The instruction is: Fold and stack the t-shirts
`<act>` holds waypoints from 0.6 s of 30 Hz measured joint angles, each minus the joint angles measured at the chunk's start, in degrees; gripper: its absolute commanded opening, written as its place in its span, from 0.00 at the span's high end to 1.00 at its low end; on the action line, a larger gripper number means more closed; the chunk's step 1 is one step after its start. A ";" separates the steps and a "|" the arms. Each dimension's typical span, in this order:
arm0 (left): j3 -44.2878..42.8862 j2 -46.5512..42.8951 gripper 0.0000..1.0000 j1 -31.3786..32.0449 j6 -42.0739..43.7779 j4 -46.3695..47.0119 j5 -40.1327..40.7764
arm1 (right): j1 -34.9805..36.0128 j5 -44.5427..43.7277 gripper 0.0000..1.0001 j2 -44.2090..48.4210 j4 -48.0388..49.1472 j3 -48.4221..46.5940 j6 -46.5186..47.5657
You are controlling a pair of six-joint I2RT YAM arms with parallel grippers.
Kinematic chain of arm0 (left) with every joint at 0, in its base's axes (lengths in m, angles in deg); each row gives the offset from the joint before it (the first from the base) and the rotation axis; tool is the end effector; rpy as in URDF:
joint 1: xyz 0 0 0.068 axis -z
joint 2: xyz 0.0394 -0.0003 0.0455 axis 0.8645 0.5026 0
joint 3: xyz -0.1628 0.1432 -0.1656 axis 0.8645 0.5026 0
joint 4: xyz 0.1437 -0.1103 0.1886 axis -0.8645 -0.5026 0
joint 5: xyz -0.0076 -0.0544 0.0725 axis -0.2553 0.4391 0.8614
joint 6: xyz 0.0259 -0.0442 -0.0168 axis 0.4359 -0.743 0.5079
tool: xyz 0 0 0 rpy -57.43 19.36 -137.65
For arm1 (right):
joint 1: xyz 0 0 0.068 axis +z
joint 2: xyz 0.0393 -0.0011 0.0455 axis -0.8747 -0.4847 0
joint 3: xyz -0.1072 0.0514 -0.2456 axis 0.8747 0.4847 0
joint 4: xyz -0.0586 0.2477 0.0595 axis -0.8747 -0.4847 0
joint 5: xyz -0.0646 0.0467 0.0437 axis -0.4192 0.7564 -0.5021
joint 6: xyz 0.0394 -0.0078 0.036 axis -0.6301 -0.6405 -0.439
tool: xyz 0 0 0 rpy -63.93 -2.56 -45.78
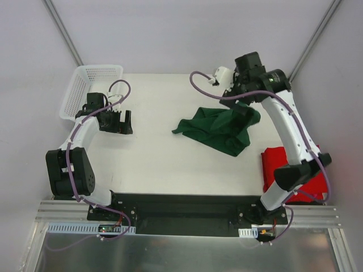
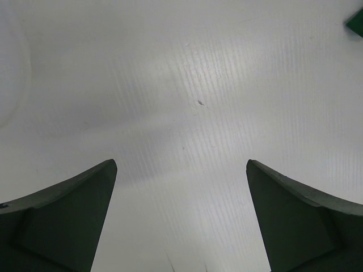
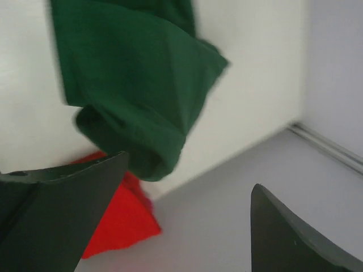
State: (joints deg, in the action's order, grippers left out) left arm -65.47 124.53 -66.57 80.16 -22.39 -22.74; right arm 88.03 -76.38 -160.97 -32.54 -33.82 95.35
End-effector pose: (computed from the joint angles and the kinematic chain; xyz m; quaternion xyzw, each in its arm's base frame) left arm 0.3149 0.0236 0.2470 0.1150 0.9194 -0.1256 0.3545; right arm 0.2812 0.1317 0.4678 -0.5958 0.6706 -0.2603 0.3572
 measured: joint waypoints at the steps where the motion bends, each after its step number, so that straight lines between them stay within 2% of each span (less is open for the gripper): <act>1: 0.00 0.00 0.01 0.00 0.00 0.00 0.00 | -0.81 4.52 0.04 -1.88 -2.62 0.79 -1.49; 6: 0.00 0.04 0.00 0.00 -0.04 0.00 -0.07 | -1.57 21.94 0.04 -7.93 -8.63 3.19 -5.09; 9: 0.00 0.35 0.01 0.07 -0.07 -0.02 -1.05 | -1.57 26.49 0.04 -7.89 -10.56 0.35 -5.81; 13: -0.96 2.99 0.01 2.05 -0.33 -0.20 -1.38 | -1.70 25.99 0.04 -5.29 -10.05 -0.61 -8.85; 16: -3.32 6.47 0.01 6.29 -0.50 -0.37 -0.59 | -1.90 22.27 0.04 -1.73 -8.50 5.51 -10.38; 18: -5.79 9.03 0.01 11.26 -0.50 -0.39 0.63 | -2.36 19.39 0.04 0.13 -5.11 11.65 -11.21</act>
State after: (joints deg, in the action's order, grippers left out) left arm -71.27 133.56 -55.31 79.66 -22.78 -22.10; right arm 85.67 -56.99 -160.84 -37.65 -22.17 84.14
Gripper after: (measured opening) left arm 0.993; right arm 0.960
